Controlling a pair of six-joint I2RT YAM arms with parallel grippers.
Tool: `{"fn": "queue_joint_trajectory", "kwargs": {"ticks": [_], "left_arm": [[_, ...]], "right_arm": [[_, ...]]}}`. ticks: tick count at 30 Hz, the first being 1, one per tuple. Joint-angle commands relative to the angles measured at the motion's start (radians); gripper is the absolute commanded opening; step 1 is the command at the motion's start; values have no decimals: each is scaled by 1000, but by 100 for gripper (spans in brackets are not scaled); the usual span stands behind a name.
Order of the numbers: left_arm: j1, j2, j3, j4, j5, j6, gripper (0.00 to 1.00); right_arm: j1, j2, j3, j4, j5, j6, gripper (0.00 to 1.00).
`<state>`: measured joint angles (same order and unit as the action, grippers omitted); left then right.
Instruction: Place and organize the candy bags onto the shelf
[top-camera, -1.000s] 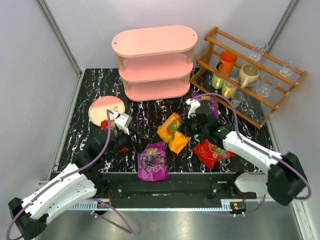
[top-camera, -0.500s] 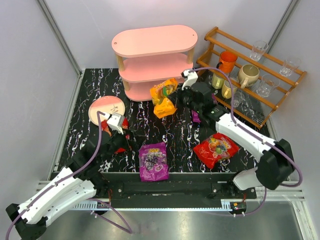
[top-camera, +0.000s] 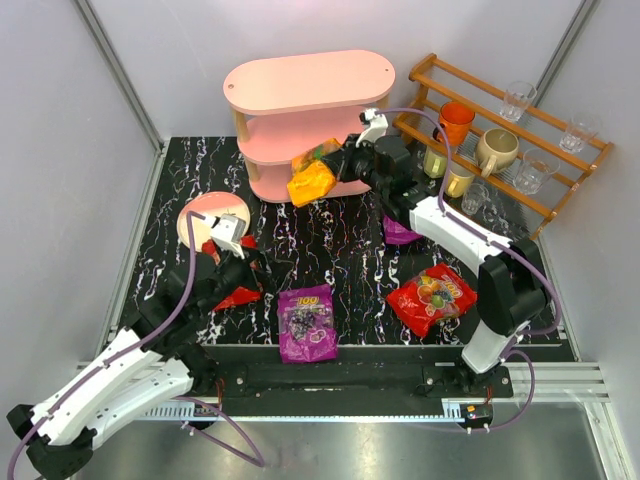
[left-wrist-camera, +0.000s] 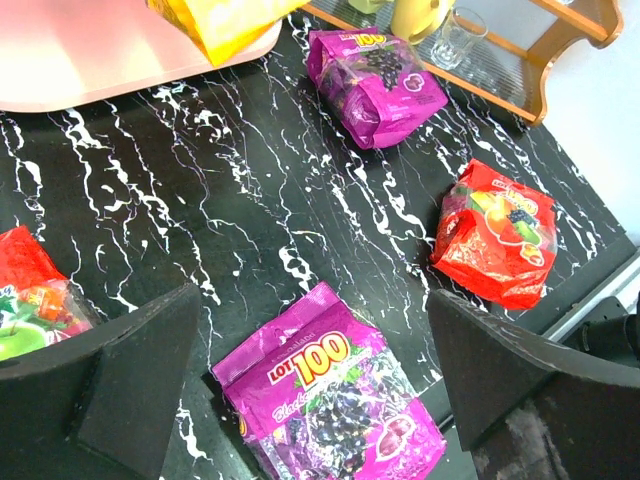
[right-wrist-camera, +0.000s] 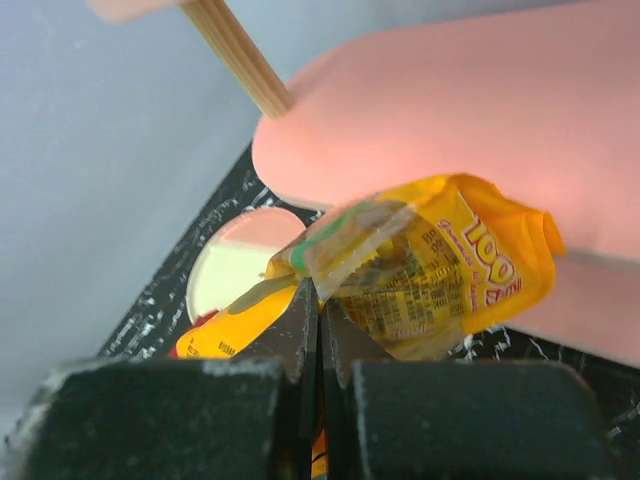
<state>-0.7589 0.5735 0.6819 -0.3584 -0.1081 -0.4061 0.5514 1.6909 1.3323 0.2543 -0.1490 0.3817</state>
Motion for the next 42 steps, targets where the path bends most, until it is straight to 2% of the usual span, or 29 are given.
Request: {"fn": "queue_joint_trajectory", "kwargs": {"ticks": [1, 6, 15, 24, 31, 42], "left_arm": [[4, 35, 53, 24, 5, 44, 99], [4, 43, 44, 32, 12, 49, 99], [4, 32, 21, 48, 15, 38, 99], [4, 43, 16, 42, -5, 61, 99], [6, 54, 7, 41, -15, 78, 99], [13, 74, -33, 78, -15, 93, 99]], "right_arm": [[-53, 16, 142, 275, -53, 77, 0], [-61, -3, 131, 319, -101, 126, 0], [-61, -25, 160, 327, -113, 117, 0], [-76, 91, 254, 369, -126, 138, 0], [-108, 246, 321, 398, -144, 177, 0], [-128, 372, 340, 465, -167, 149, 0]]}}
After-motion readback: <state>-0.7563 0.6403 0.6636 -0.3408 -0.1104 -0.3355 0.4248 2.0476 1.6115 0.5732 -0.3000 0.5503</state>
